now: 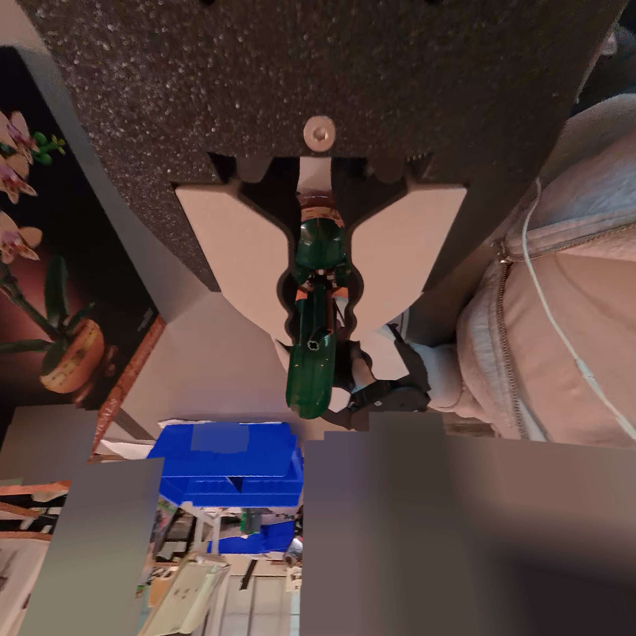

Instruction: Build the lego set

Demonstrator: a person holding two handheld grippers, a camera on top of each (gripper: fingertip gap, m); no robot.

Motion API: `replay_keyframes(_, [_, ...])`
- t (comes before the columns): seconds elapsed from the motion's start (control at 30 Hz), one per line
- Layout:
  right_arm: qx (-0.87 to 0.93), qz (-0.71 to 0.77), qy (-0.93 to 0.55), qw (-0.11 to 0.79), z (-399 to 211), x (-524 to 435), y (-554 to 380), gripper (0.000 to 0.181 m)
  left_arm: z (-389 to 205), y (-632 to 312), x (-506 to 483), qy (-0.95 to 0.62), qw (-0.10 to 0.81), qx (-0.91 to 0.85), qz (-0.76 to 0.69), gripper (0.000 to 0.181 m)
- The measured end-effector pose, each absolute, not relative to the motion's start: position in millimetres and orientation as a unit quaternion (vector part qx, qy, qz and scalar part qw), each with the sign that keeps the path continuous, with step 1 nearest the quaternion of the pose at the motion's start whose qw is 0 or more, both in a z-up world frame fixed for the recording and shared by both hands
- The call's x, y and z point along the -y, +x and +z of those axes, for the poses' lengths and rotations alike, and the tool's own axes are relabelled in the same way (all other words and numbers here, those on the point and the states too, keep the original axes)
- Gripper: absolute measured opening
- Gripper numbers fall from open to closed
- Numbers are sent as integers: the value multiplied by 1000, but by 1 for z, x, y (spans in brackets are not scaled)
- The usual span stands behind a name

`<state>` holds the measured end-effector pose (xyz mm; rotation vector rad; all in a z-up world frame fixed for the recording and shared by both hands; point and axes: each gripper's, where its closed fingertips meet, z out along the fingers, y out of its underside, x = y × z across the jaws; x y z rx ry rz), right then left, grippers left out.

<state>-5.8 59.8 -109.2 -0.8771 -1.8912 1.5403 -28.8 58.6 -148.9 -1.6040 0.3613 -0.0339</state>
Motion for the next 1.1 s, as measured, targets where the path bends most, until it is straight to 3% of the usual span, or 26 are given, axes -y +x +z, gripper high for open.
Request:
replay_keyframes(0.37, [671, 509, -373, 390, -108, -71, -2, 17, -137, -37, -45, -707, 697, -118, -12, 47])
replay_keyframes(0.53, [612, 504, -407, 454, -113, -78, 9, 31, -133, -35, -35, -701, 706, -99, -7, 46])
replay_keyframes(0.67, [556, 525, -420, 489, -117, -80, 24, 31, -139, -28, -27, -702, 705, -96, 7, 45])
replay_keyframes(0.73, [517, 548, -406, 517, -114, -78, 33, 27, -143, -24, -22, -702, 705, -94, 16, 39])
replay_keyframes(0.87, [455, 571, -380, 567, -115, -80, 54, 14, -144, -17, -11, -698, 712, -81, 13, 7])
replay_keyframes(1.1, [432, 568, -374, 592, -111, -83, 69, 0, -132, -28, 13, -691, 718, -75, 17, 0])
